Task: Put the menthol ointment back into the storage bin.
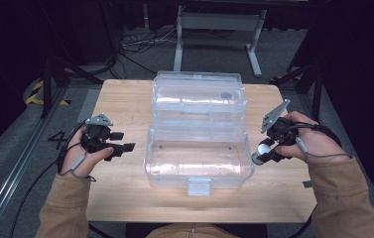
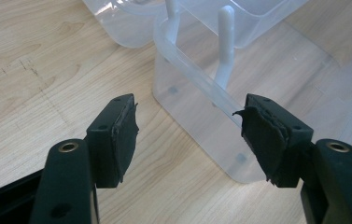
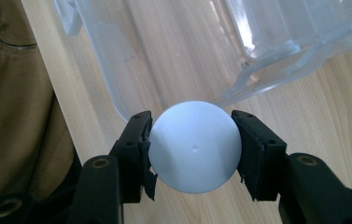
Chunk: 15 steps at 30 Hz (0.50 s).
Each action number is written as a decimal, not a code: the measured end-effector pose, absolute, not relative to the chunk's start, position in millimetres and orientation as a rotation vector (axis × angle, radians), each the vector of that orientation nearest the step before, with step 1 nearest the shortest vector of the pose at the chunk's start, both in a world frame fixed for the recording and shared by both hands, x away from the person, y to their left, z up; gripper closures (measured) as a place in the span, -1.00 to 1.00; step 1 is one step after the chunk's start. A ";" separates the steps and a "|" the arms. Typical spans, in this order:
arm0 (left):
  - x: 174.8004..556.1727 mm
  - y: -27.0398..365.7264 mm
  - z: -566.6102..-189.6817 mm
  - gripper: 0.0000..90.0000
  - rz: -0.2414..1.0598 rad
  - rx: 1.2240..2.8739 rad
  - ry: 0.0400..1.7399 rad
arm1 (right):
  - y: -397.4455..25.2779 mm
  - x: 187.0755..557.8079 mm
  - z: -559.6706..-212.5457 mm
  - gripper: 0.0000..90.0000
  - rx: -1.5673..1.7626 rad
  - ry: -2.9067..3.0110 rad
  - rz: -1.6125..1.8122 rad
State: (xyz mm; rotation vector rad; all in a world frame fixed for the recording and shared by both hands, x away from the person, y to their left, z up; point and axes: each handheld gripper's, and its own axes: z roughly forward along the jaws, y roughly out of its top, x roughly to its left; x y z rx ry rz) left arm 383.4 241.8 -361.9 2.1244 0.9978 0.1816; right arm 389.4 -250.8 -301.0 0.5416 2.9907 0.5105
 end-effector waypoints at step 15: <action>383.4 241.8 -361.8 -0.19 0.185 2.127 0.994 | -234.8 391.9 -302.6 0.13 0.490 3.007 0.510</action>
